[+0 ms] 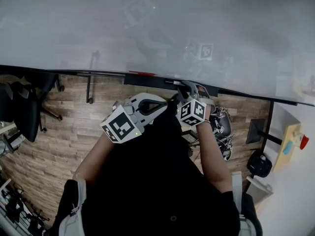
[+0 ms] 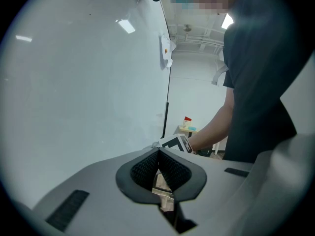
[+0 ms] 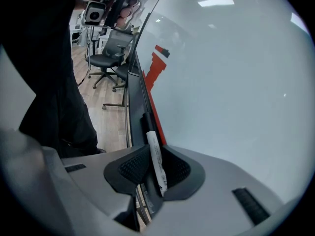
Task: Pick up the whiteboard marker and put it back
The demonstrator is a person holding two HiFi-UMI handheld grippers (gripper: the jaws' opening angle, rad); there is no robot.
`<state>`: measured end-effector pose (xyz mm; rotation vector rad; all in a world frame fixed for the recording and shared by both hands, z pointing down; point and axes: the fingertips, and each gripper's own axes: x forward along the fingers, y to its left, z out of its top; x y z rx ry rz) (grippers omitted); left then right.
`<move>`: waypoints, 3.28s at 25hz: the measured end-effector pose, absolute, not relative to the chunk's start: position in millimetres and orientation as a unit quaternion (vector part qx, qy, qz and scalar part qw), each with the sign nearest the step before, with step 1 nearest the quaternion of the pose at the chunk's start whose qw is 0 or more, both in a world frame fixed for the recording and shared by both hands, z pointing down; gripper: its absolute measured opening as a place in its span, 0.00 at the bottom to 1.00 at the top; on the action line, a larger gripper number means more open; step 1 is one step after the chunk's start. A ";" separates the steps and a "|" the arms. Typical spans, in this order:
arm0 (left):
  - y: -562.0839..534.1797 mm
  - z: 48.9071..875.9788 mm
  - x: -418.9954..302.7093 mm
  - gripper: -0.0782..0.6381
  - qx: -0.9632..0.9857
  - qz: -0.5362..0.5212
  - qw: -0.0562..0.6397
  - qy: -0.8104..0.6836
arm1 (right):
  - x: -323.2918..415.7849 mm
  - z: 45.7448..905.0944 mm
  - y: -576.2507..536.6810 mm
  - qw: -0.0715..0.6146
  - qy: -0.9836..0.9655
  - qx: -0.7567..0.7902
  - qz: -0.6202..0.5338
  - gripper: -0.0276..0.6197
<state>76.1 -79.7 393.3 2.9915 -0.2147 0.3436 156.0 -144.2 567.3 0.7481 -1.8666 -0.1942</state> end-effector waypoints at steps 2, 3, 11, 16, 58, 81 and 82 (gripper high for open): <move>-79.4 392.6 75.3 0.13 0.989 0.112 0.063 -0.071 | 155.1 565.9 -143.7 0.531 -0.784 0.311 -0.081 0.17; -79.2 392.9 75.0 0.13 0.989 0.112 0.064 -0.070 | 154.5 565.7 -143.0 0.531 -0.785 0.308 -0.081 0.17; -76.8 393.3 78.3 0.13 0.990 0.111 0.061 -0.064 | 151.6 562.0 -134.7 0.526 -0.791 0.303 -0.082 0.16; -78.7 393.2 82.3 0.13 0.990 0.112 0.060 -0.061 | 148.6 552.7 -133.3 0.513 -0.798 0.305 -0.089 0.15; -116.0 340.6 79.0 0.13 0.996 0.065 0.009 -0.064 | 165.2 295.7 -97.0 -0.039 -0.935 0.353 0.010 0.15; -104.5 325.1 99.0 0.13 0.999 0.027 0.027 -0.027 | 261.7 262.0 -44.0 -0.197 -0.893 0.403 0.043 0.15; -103.9 325.6 98.8 0.13 0.999 0.029 0.029 -0.026 | 260.8 262.2 -43.4 -0.205 -0.892 0.400 0.047 0.15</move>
